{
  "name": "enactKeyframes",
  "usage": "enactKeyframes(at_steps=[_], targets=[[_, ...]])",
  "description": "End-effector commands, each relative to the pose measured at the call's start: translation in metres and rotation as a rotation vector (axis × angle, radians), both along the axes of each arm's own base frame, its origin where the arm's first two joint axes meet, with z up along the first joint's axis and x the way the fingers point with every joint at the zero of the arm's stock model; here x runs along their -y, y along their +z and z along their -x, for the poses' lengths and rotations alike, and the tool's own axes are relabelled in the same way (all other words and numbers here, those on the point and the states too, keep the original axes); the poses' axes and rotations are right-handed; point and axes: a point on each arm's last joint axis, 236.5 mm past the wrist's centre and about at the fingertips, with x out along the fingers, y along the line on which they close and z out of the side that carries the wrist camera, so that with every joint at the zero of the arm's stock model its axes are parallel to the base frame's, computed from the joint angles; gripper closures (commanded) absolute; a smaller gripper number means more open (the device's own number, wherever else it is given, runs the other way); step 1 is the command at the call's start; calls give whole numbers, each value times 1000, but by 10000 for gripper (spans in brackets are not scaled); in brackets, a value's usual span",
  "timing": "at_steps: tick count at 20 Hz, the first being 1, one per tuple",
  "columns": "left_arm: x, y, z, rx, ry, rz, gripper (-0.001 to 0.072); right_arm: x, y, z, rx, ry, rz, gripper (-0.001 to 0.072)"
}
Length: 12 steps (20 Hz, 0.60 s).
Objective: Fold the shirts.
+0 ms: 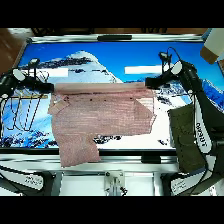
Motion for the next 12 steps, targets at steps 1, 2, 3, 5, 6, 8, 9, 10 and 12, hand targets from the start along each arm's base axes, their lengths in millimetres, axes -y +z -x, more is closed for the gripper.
enactKeyframes(at_steps=[1,2,3,5,6,8,9,10,12], targets=[[-2,-21,42,-170,-18,22,679,1,-14,42,-179,3,12,659],[5,-26,48,-191,-15,54,680,1,-20,46,-198,-18,10,658],[15,-32,54,-210,-15,97,680,3,-25,48,-212,-34,12,658],[34,-42,65,-239,-42,167,679,3,-34,56,-239,-40,12,658],[36,-45,69,-250,-43,175,679,3,-36,58,-249,-44,12,658],[34,-46,70,-253,-38,176,679,5,-38,60,-255,-48,16,658],[32,-46,71,-255,-33,177,679,6,-38,59,-254,-54,21,658],[31,-46,73,-264,-31,181,679,9,-39,58,-254,-65,31,658],[30,-46,79,-287,-33,188,679,11,-40,58,-254,-76,39,658]])
